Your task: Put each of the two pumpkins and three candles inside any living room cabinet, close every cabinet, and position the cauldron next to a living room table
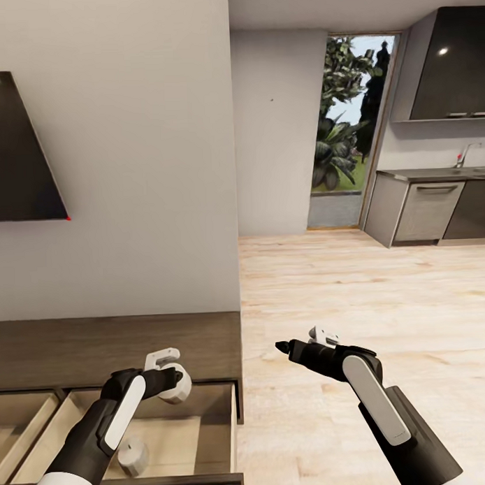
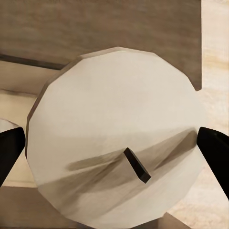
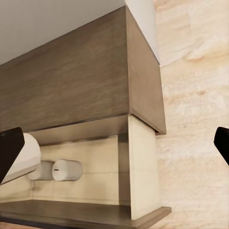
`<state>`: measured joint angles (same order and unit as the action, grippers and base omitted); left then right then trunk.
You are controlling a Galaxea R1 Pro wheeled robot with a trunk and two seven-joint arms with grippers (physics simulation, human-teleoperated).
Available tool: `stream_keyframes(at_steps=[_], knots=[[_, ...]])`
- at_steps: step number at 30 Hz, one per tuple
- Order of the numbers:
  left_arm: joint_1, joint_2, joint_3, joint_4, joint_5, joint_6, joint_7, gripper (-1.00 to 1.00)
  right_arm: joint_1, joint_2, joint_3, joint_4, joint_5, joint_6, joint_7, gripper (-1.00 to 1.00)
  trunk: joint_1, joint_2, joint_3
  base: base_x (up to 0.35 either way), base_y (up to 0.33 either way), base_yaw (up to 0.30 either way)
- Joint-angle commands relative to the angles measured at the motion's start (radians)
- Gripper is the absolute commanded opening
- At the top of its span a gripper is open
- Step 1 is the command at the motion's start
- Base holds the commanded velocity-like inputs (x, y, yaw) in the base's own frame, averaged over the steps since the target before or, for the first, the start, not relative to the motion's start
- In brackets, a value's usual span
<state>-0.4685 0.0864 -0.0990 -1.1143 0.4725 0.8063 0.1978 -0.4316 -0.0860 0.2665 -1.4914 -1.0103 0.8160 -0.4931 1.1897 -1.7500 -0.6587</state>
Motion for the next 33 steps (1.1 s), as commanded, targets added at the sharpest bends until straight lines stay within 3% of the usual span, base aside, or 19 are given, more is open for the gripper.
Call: stream_keyframes(at_steps=[1,30,33], knots=[[-0.001,0.001,-0.003,-0.001,0.011,0.002,0.010,-1.00,-0.001,-0.001,0.002,-0.001,-0.010,0.000,-0.010,1.00,0.004,-0.008,-0.004,0.000,0.000,0.000],[-0.006,0.004,0.002,0.016,0.020,0.007,0.011,-1.00,-0.001,-0.004,0.002,-0.058,-0.010,0.006,-0.008,1.00,0.115,-0.211,-0.095,0.000,0.000,0.000],[-0.046,0.003,0.002,0.101,0.017,0.009,0.012,-1.00,-0.001,-0.007,0.002,-0.058,-0.011,0.008,-0.003,1.00,0.127,-0.232,-0.104,0.000,0.000,0.000]])
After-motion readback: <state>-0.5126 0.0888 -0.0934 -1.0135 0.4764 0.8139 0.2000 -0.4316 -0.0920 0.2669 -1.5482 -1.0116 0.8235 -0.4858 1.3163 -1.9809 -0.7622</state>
